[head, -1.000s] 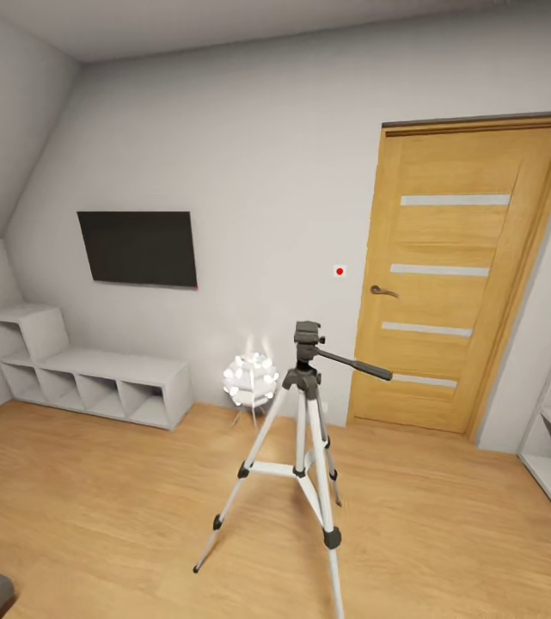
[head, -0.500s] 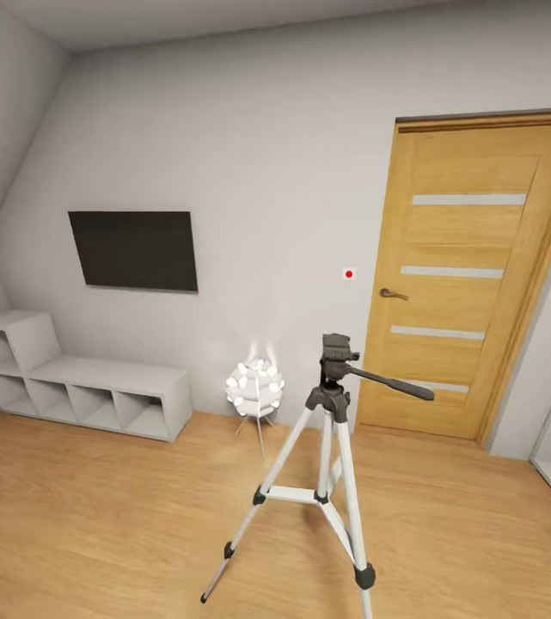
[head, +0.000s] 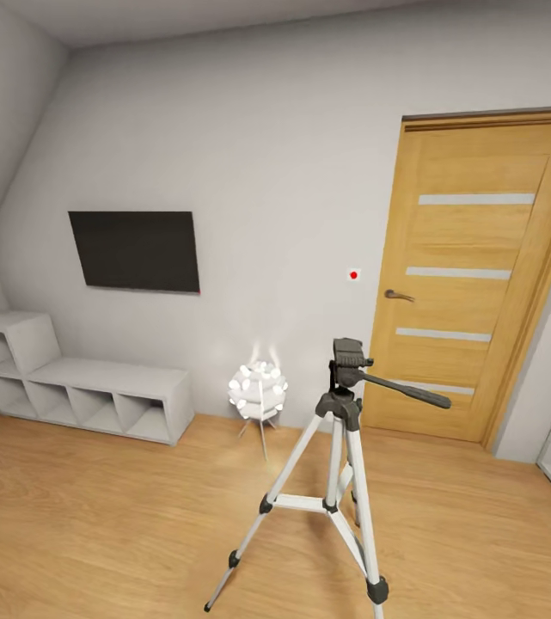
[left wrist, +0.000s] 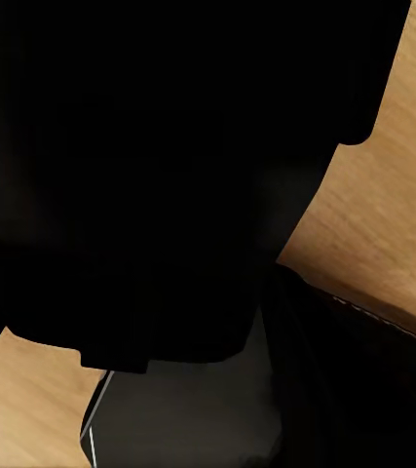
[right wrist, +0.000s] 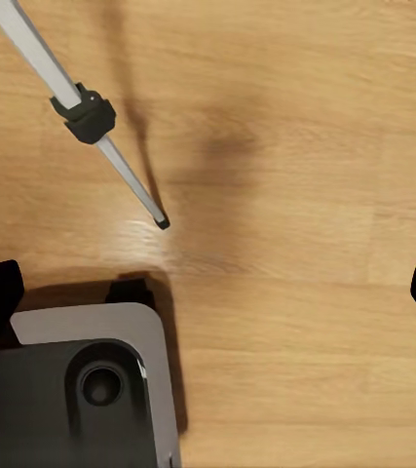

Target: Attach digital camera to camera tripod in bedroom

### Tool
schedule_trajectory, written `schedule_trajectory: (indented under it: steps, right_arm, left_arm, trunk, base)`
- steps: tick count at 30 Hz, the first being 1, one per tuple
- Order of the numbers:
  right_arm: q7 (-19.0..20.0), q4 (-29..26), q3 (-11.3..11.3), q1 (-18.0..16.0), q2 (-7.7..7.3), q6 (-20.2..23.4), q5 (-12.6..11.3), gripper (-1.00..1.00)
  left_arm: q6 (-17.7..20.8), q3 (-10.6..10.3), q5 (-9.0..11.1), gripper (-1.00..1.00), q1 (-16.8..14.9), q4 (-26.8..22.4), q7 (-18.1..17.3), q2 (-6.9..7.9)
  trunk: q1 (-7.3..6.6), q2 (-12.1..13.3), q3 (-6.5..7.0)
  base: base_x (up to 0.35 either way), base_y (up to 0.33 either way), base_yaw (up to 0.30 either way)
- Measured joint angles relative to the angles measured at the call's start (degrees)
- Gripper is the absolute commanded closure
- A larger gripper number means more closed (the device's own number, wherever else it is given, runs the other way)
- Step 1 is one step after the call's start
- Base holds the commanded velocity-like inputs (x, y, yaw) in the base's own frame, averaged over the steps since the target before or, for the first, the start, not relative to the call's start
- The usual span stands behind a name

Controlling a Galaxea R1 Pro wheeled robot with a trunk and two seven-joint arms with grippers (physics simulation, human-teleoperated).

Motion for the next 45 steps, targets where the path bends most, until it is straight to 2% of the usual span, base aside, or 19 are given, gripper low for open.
schedule_trajectory:
  steps: [21, 45]
  right_arm:
    - [-0.18, 0.07, 0.00, 0.00, 0.10, 0.09, 0.00, -1.00]
    - [-0.12, 0.06, 0.00, 0.01, 0.11, 0.08, 0.00, -1.00]
  left_arm:
    - [-0.04, 0.00, 0.00, 1.00, -0.02, 0.00, 0.00, -0.01]
    - [-0.30, 0.01, 0.09, 1.00, -0.01, 0.00, 0.09, -0.02]
  trunk:
    - [0.00, 0.00, 0.00]
    - [0.00, 0.00, 0.00]
  base:
    - [0.000, 0.000, -0.008]
    - [0.000, 0.000, -0.228]
